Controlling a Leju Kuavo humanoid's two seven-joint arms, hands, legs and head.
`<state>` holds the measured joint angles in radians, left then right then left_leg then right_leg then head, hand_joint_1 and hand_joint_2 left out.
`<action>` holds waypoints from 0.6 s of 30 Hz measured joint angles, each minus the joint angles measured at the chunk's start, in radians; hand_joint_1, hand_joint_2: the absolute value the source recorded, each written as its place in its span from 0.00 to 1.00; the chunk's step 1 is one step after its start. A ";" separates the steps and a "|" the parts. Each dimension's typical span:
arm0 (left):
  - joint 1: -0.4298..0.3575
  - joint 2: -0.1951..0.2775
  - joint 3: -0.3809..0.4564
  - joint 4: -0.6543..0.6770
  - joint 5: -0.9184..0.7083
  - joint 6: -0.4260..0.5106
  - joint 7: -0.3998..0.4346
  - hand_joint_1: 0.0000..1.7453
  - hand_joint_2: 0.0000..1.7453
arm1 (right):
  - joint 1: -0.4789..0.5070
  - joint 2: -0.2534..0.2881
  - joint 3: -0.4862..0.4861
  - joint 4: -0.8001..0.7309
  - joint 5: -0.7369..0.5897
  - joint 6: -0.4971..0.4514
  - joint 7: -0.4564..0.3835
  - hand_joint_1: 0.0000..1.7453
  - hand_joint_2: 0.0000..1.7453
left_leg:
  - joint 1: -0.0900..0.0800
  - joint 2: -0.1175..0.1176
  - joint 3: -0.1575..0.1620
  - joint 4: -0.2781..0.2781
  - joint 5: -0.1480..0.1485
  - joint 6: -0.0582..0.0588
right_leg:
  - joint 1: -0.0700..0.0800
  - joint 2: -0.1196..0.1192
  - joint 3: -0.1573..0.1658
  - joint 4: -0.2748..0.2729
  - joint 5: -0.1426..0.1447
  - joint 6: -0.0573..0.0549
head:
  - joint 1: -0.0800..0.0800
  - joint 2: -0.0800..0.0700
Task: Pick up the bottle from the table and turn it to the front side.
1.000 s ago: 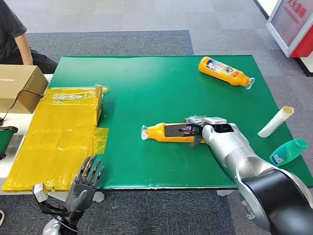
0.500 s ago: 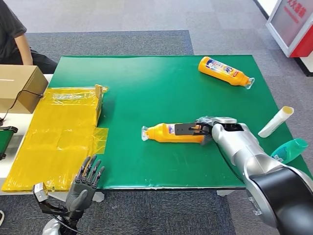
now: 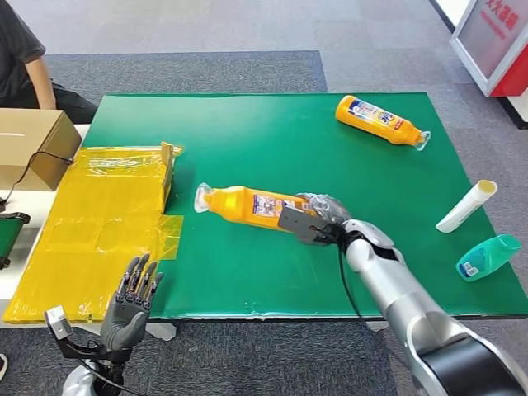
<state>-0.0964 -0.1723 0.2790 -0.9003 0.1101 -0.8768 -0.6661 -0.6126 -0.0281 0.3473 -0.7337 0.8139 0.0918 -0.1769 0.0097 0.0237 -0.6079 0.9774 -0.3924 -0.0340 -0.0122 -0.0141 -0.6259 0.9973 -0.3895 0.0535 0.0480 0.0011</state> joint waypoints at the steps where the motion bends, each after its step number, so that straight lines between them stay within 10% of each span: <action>1: -0.004 0.004 -0.009 -0.007 0.002 0.028 0.000 0.00 1.00 | 0.035 0.001 0.000 -0.042 -0.022 0.000 -0.007 1.00 1.00 | 0.000 0.000 0.000 0.000 0.000 0.000 | 0.000 0.000 0.000 0.000 0.000 0.000 | 0.000 0.000; 18: -0.185 0.095 -0.205 0.032 0.074 0.131 0.083 0.00 1.00 | 0.243 0.130 0.076 -0.170 -0.099 -0.033 -0.118 1.00 1.00 | 0.000 0.000 0.000 0.000 0.001 -0.001 | 0.000 0.000 0.000 0.000 0.000 0.000 | 0.000 0.000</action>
<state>-0.2816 -0.0769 0.0736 -0.8685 0.1839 -0.7461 -0.5832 -0.3698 0.1021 0.4237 -0.9041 0.7144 0.0585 -0.2952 0.0100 0.0239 -0.6083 0.9774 -0.3916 -0.0348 -0.0119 -0.0137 -0.6263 0.9975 -0.3891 0.0531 0.0481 0.0011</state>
